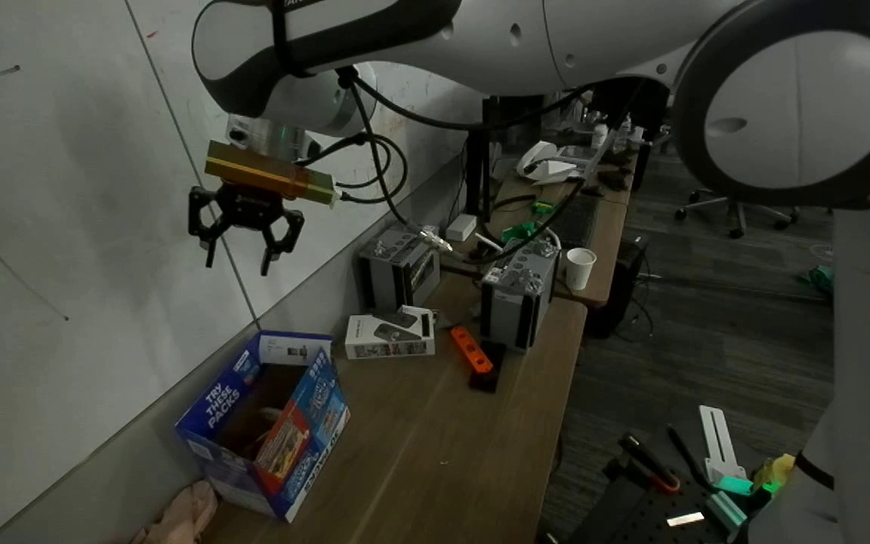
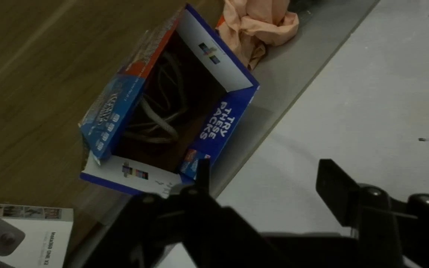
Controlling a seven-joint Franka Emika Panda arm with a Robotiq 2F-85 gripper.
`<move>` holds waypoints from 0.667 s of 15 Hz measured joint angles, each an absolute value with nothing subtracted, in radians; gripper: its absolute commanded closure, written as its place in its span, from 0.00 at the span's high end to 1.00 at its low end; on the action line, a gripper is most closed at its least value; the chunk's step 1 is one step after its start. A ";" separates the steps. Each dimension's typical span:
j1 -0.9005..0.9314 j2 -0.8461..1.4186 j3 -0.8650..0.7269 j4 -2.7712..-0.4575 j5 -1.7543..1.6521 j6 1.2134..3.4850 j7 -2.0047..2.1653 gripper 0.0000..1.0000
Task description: Put the white rope inside the blue box
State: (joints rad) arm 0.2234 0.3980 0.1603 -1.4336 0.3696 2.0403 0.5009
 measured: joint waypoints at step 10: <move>0.114 0.105 0.065 -1.629 0.067 1.494 0.162 1.00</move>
State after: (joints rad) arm 0.1136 0.1053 0.0652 -1.6292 0.0672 1.4935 0.1618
